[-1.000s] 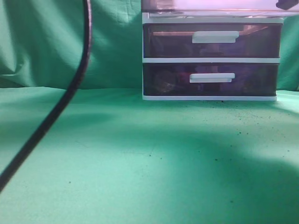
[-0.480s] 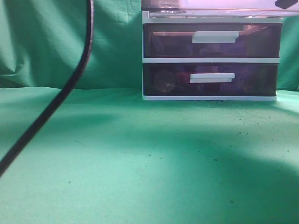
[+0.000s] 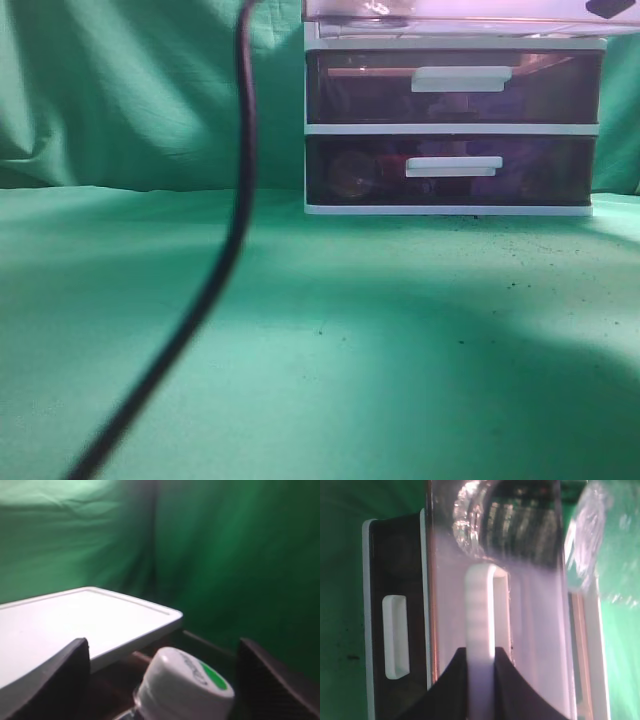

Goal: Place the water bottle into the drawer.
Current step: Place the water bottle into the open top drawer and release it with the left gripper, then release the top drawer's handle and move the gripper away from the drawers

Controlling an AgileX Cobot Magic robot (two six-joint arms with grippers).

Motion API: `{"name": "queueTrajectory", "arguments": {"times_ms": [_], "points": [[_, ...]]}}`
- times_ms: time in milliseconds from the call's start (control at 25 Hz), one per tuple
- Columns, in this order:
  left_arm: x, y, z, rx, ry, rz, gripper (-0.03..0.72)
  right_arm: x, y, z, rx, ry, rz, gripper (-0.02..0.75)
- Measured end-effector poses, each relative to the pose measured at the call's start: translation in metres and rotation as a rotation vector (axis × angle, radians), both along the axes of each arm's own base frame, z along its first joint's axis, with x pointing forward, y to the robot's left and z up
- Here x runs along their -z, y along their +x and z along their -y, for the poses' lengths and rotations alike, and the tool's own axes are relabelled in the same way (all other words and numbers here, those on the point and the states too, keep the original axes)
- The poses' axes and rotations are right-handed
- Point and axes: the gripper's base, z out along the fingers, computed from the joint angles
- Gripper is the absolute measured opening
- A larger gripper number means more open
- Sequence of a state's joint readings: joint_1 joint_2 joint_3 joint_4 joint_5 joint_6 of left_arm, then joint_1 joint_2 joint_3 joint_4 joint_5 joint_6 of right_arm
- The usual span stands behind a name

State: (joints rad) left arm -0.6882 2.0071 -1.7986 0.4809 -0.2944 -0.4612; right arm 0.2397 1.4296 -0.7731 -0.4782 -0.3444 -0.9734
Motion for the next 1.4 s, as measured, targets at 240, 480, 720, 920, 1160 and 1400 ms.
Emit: {"name": "queueTrajectory", "arguments": {"times_ms": [240, 480, 720, 920, 1160, 1400], "points": [[0.013, -0.003, 0.017, 0.168, -0.121, 0.147, 0.523, 0.0, 0.0, 0.0, -0.001, 0.009, 0.002, 0.085], [0.011, 0.0, 0.01, 0.135, -0.015, 0.128, 0.523, 0.0, 0.0, 0.0, 0.0, 0.011, 0.001, 0.085], [-0.021, -0.005, -0.029, -0.174, 0.291, 0.026, 0.088, 0.0, 0.001, -0.001, -0.012, -0.018, 0.02, 0.085], [-0.066, -0.039, -0.081, -0.456, 0.375, -0.203, 0.0, 0.0, 0.008, -0.002, -0.014, -0.087, 0.056, 0.085], [-0.07, -0.097, -0.121, -0.374, 0.676, -0.518, 0.0, -0.014, 0.043, -0.006, 0.027, -0.069, 0.085, 0.085], [-0.022, -0.14, -0.135, -0.198, 0.739, -0.727, 0.0, -0.015, 0.09, -0.015, 0.05, -0.062, 0.094, 0.085]]}}
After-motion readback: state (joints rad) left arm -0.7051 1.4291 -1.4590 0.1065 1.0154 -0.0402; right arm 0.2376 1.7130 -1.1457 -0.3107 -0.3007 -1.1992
